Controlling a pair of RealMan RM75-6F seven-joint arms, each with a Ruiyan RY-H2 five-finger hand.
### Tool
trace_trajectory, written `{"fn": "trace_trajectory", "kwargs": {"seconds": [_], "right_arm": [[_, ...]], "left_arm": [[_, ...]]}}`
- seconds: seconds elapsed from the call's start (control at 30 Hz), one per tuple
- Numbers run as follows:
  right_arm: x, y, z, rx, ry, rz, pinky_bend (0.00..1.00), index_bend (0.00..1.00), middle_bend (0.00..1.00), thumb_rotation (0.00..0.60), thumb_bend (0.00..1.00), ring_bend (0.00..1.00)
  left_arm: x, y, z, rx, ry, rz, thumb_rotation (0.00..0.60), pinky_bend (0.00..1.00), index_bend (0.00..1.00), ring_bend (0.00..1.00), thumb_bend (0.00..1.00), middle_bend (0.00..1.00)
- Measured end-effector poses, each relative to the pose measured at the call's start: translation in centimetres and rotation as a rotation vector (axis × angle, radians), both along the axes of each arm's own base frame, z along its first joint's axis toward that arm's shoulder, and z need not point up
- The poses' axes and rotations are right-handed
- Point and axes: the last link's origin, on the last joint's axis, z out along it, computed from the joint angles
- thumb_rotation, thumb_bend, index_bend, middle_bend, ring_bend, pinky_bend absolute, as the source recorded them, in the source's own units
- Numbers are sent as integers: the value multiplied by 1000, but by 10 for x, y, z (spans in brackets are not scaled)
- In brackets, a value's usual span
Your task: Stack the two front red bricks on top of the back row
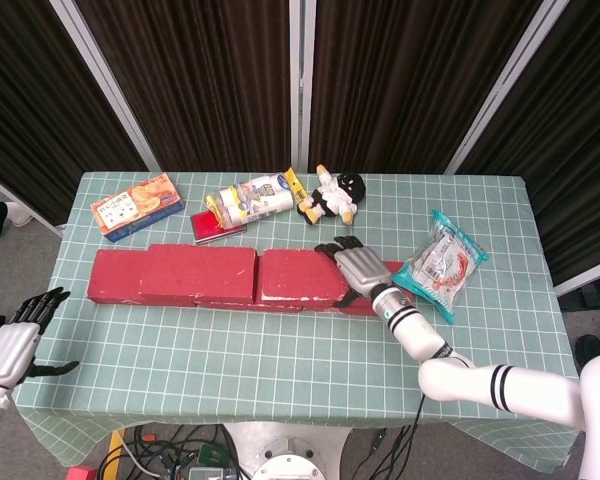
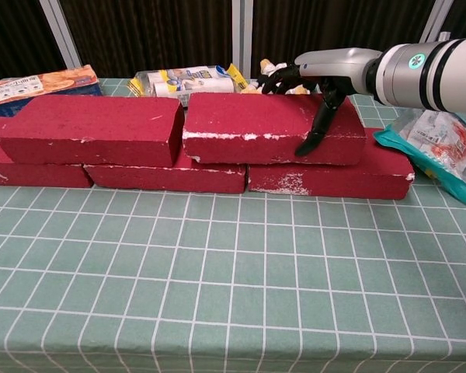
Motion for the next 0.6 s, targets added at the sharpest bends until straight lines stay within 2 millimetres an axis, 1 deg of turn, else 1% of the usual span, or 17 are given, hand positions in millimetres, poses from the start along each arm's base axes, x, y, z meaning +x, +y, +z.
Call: {"fn": "trace_trajectory", "kwargs": {"seconds": [0.6], "right_arm": [[5, 0, -3, -13, 11, -25, 0, 172, 348, 600, 44, 0]], "left_arm": [[-4, 0, -1, -14, -9, 7, 600, 0, 39, 0, 10, 0]]}}
